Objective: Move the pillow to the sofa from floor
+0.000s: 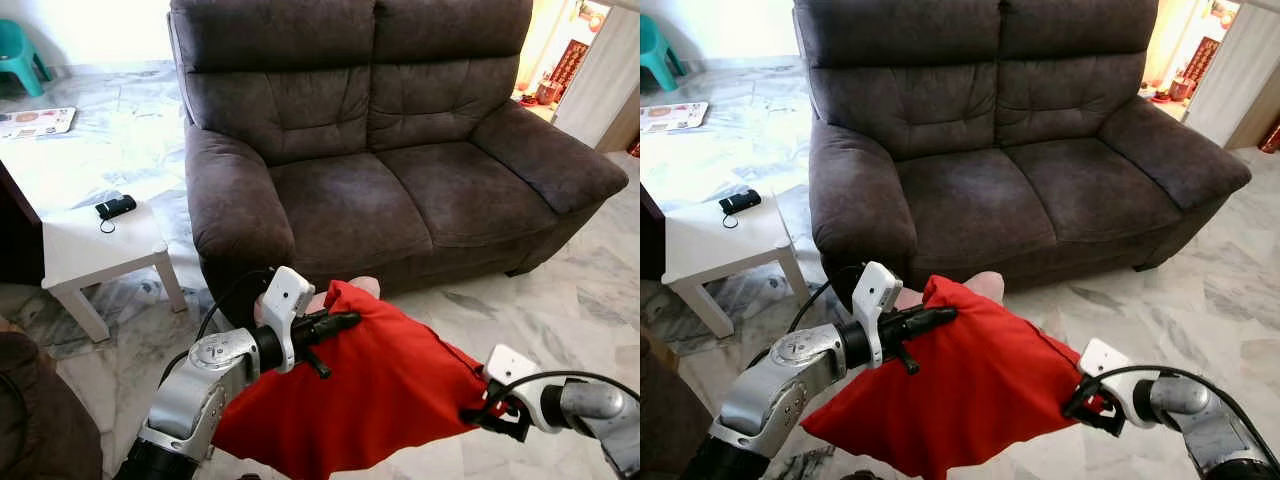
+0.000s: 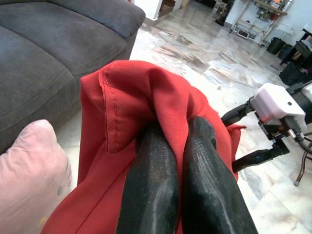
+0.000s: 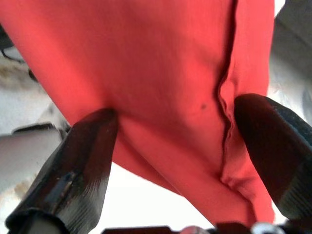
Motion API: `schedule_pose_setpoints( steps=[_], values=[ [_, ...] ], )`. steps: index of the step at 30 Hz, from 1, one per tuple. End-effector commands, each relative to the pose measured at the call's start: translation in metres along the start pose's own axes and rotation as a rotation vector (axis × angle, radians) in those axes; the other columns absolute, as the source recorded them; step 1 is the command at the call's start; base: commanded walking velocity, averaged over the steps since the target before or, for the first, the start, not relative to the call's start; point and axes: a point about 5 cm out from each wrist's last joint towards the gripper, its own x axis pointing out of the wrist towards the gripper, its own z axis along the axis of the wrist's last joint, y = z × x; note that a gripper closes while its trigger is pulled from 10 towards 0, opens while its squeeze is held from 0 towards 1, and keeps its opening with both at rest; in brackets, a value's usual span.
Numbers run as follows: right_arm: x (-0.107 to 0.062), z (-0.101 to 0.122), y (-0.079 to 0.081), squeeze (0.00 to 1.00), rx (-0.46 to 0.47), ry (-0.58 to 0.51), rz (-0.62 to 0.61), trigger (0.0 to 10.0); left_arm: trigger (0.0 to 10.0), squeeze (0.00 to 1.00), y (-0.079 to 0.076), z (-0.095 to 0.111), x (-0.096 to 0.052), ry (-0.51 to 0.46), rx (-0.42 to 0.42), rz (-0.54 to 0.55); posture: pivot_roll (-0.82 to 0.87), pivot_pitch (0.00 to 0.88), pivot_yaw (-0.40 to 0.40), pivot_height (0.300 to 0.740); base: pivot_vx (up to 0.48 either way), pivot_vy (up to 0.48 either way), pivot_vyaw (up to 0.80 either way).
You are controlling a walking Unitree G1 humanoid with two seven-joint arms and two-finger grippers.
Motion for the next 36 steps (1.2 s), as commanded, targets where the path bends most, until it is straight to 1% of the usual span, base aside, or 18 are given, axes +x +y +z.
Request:
schedule_pose_setpoints(
  steps=[1, 4, 7, 11, 14, 15, 16, 18, 19, 21, 25, 29, 30, 31, 32, 36],
  values=[
    [-0.001, -0.009, -0.002, 0.00, -0.018, 0.062, -0.018, 10.0, 10.0, 0.00, -0.006, 0.023, 0.002, -0.102, 0.073, -0.043, 0.11, 0.000, -0.049, 0.740, 0.000, 0.000, 0.00],
    [-0.002, -0.014, -0.004, 0.00, -0.049, 0.109, -0.049, 10.0, 10.0, 0.00, -0.007, 0.023, 0.003, -0.103, 0.073, -0.045, 0.11, 0.000, -0.049, 0.740, 0.000, 0.000, 0.00],
    [-0.002, -0.015, -0.005, 0.00, -0.048, 0.122, -0.058, 10.0, 10.0, 0.00, -0.007, 0.023, 0.003, -0.102, 0.073, -0.045, 0.11, 0.000, -0.046, 0.740, 0.000, 0.000, 0.00],
    [0.003, -0.015, -0.002, 0.00, -0.047, 0.114, -0.050, 10.0, 10.0, 0.00, -0.007, 0.023, 0.003, -0.099, 0.073, -0.047, 0.11, 0.000, -0.044, 0.740, 0.000, 0.000, 0.00],
    [0.006, -0.012, -0.003, 0.00, -0.038, 0.091, -0.070, 10.0, 10.0, 0.00, -0.007, 0.023, 0.003, -0.099, 0.074, -0.046, 0.11, 0.000, -0.044, 0.740, 0.000, 0.000, 0.00],
    [0.011, -0.006, -0.003, 0.00, -0.014, 0.031, -0.106, 10.0, 10.0, 0.00, -0.007, 0.023, 0.003, -0.100, 0.075, -0.046, 0.11, 0.000, -0.044, 0.740, 0.000, 0.000, 0.00],
    [0.011, -0.006, -0.003, 0.00, -0.014, 0.031, -0.106, 10.0, 10.0, 0.00, -0.007, 0.023, 0.003, -0.100, 0.075, -0.046, 0.11, 0.000, -0.044, 0.740, 0.000, 0.000, 0.00],
    [0.018, 0.010, -0.003, 0.00, 0.083, -0.123, -0.144, 10.0, 10.0, 0.00, -0.007, 0.023, 0.004, -0.102, 0.076, -0.048, 0.11, 0.000, -0.042, 0.740, 0.000, 0.000, 0.00],
    [0.019, 0.012, -0.003, 0.00, 0.106, -0.149, -0.150, 10.0, 10.0, 0.00, -0.007, 0.023, 0.004, -0.103, 0.075, -0.049, 0.11, 0.000, -0.042, 0.740, 0.000, 0.000, 0.00],
    [0.021, 0.014, -0.002, 0.00, 0.128, -0.165, -0.156, 10.0, 10.0, 0.00, -0.007, 0.023, 0.004, -0.103, 0.076, -0.051, 0.11, 0.000, -0.043, 0.740, 0.000, 0.000, 0.00],
    [0.027, 0.007, 0.005, 0.00, 0.113, -0.116, -0.141, 10.0, 10.0, 0.00, -0.007, 0.024, 0.005, -0.105, 0.074, -0.048, 0.11, 0.000, -0.044, 0.740, 0.000, 0.000, 0.00],
    [0.028, 0.002, 0.006, 0.00, 0.104, -0.091, -0.154, 10.0, 10.0, 0.00, -0.006, 0.023, 0.003, -0.103, 0.074, -0.040, 0.11, 0.000, -0.045, 0.740, 0.000, 0.000, 0.00],
    [0.027, 0.001, 0.005, 0.00, 0.111, -0.092, -0.158, 0.6, 10.0, 0.00, -0.006, 0.022, 0.003, -0.102, 0.073, -0.039, 0.11, 0.000, -0.045, 0.740, 0.000, 0.000, 0.00],
    [0.027, 0.001, 0.005, 0.00, 0.111, -0.092, -0.158, 0.6, 10.0, 0.00, -0.006, 0.022, 0.003, -0.102, 0.073, -0.039, 0.11, 0.000, -0.045, 0.740, 0.000, 0.000, 0.00],
    [0.026, 0.000, 0.005, 0.00, 0.107, -0.083, -0.154, 0.0, 10.0, 0.00, -0.006, 0.023, 0.003, -0.102, 0.073, -0.039, 0.11, 0.000, -0.044, 0.740, 0.000, 0.000, 0.00],
    [0.027, -0.001, 0.005, 0.00, 0.087, -0.068, -0.148, 0.0, 10.0, 0.00, -0.006, 0.023, 0.004, -0.105, 0.073, -0.040, 0.11, 0.000, -0.045, 0.740, 0.000, 0.000, 0.00]
  ],
)
